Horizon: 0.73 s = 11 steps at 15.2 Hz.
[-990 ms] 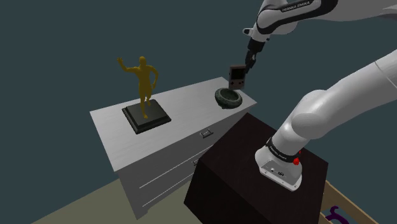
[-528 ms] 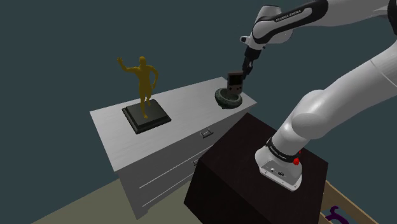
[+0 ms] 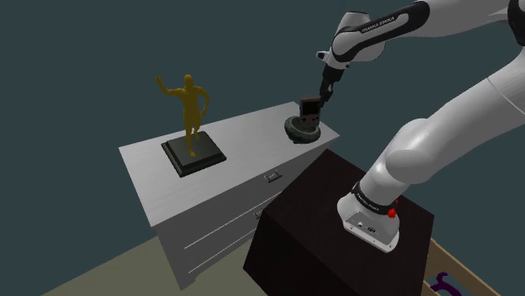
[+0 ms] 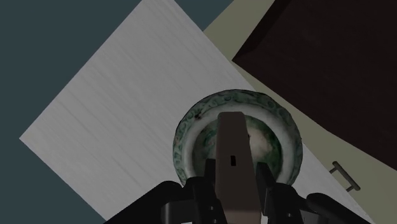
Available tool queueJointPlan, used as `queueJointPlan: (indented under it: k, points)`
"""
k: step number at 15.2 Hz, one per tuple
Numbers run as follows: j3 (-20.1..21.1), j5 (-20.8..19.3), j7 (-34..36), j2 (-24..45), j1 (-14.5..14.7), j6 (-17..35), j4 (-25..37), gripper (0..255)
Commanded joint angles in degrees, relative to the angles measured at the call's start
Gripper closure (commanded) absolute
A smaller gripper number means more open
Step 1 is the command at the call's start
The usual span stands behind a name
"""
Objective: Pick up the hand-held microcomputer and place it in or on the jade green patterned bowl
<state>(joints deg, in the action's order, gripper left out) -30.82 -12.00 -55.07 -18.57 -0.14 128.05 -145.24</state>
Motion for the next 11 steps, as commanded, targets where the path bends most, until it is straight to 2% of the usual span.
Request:
queueJointPlan:
  k: [1, 2, 7, 11]
  points:
    - [0.0, 0.0, 0.0, 0.0, 0.0, 0.0, 0.0, 255]
    - [0.0, 0.0, 0.0, 0.0, 0.0, 0.0, 0.0, 0]
    - [0.0, 0.0, 0.0, 0.0, 0.0, 0.0, 0.0, 0]
    - [1.8, -0.5, 0.8, -4.1, -0.4, -8.4, 4.3, 0]
